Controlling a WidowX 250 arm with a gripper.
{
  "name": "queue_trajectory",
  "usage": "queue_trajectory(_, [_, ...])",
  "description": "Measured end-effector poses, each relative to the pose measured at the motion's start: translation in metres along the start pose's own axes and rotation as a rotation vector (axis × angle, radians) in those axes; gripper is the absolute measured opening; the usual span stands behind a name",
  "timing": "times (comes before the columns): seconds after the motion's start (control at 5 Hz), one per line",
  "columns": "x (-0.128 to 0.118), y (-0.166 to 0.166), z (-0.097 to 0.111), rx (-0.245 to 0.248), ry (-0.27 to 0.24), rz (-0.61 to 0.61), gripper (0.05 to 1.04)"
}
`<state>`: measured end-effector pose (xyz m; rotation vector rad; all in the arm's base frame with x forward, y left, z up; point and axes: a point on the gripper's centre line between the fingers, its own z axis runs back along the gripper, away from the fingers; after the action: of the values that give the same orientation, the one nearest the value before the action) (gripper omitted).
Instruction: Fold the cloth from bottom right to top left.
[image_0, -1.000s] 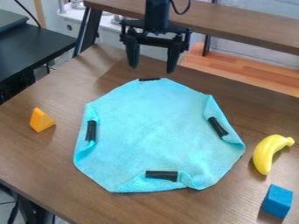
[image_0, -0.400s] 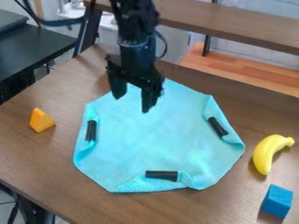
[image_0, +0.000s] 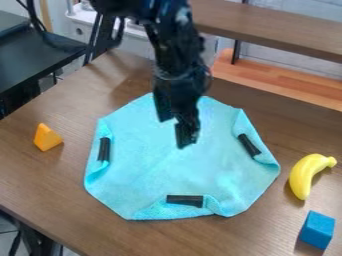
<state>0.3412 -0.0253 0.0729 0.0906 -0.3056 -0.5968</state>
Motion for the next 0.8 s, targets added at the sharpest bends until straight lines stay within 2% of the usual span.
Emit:
queue_trajectory(0.4, [0.002, -0.047, -0.033, -0.104, 0.008, -0.163, 1.001])
queue_trajectory(0.6, [-0.005, -0.067, -0.04, -0.084, 0.083, -0.193, 1.001])
queue_trajectory(0.8, [-0.019, -0.073, -0.043, -0.089, 0.131, -0.207, 1.001])
